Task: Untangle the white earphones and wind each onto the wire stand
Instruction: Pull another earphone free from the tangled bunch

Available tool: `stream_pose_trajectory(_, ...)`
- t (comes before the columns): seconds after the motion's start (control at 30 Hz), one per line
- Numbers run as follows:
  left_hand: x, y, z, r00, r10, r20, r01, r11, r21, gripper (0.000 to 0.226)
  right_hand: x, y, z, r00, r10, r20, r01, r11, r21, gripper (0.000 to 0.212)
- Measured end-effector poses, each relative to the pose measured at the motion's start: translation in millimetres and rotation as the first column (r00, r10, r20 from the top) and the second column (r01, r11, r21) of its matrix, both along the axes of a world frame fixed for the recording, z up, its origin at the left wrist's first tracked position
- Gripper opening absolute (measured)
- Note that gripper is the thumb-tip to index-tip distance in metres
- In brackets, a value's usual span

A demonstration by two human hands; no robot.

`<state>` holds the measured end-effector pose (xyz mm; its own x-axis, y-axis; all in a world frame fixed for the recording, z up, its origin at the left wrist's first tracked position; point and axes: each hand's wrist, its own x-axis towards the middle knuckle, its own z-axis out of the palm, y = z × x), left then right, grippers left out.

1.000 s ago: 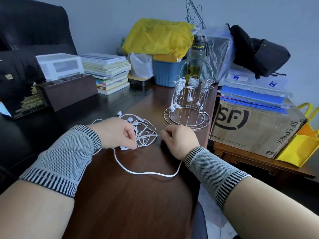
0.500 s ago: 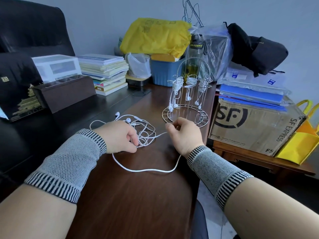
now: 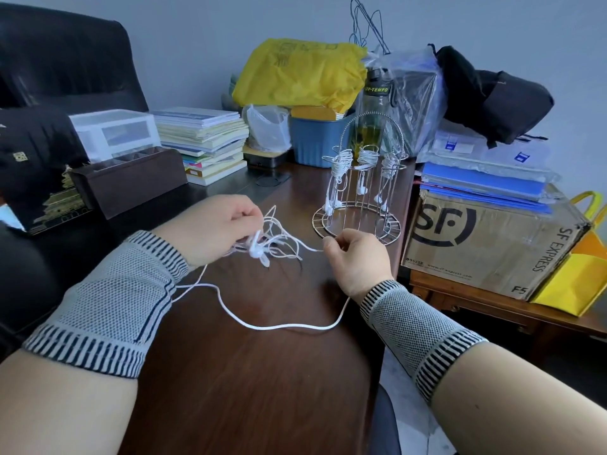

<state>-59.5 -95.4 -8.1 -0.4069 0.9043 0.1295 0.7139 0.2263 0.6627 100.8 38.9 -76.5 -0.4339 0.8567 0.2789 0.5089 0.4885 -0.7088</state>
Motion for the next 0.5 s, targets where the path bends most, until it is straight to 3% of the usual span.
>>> stream_pose_trajectory(0.07,0.9,-0.8,-0.5,0.953,-0.023,0.302,-0.006,0.995,0.097,0.018,0.3,1.1,-0.7,0.999,-0.025,-0.024,0.025,0.999,-0.025,0.031)
stream_pose_trajectory(0.17,5.0,0.5,-3.0,0.863,-0.021,0.505,-0.054,0.989,0.134,0.02,0.5,3.4,-2.3,0.998,-0.057,-0.03,0.056,0.998,-0.034,0.028)
stream_pose_trajectory(0.27,11.0,3.9,-2.2,0.806,-0.012,0.592,-0.102,0.982,0.159,0.019,-0.2,4.6,-4.0,0.996,-0.085,-0.025,0.085,0.996,-0.024,0.023)
stream_pose_trajectory(0.37,19.5,6.9,0.1,0.776,0.026,0.631,-0.178,0.968,0.178,0.016,2.3,3.3,-4.2,0.995,-0.092,-0.041,0.096,0.99,0.105,0.015)
stream_pose_trajectory(0.43,24.3,9.3,-0.5,0.743,0.035,0.668,-0.221,0.956,0.195,0.014,7.5,0.5,-0.3,0.989,-0.045,-0.139,0.074,0.975,0.208,0.006)
stream_pose_trajectory(0.5,27.4,12.0,-2.3,0.737,0.044,0.674,-0.244,0.948,0.205,0.013,11.2,-6.4,6.3,0.959,0.071,-0.274,-0.02,0.982,0.186,0.012)
